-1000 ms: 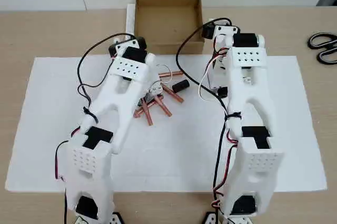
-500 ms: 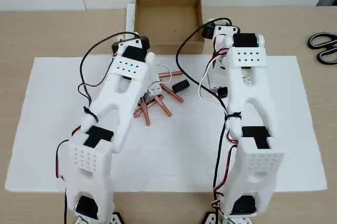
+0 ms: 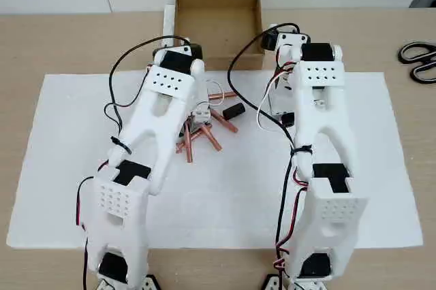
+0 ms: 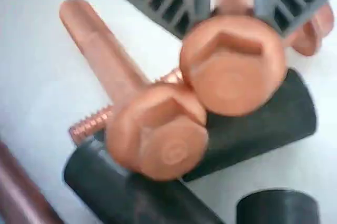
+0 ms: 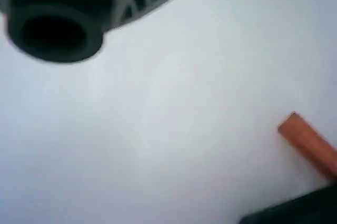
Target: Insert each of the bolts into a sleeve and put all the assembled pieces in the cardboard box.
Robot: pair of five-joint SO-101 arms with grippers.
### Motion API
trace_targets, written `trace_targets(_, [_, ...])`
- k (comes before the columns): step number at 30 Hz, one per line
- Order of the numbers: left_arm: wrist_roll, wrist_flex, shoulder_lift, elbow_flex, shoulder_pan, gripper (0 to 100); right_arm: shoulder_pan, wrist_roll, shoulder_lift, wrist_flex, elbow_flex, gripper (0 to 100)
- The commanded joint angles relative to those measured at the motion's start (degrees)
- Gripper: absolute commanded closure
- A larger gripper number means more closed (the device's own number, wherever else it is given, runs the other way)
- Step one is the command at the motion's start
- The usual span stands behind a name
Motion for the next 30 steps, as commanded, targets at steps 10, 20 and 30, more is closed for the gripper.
trace_targets(10, [-5.54, 1.32, -11.78, 1.45, -6.59, 99, -0.48, 0.44, -0.48, -0.92, -0.62, 99.4])
trace_targets(20, [-11.60, -1.41, -11.43, 12.88, -15.47, 99, -0.57, 0.26, -0.40, -1.63, -0.62, 99.4])
trace_targets(30, [-13.27, -9.32, -1.14, 12.88, -17.49, 99, -0.57, 0.44, -0.75, -1.19, -0.62, 99.4])
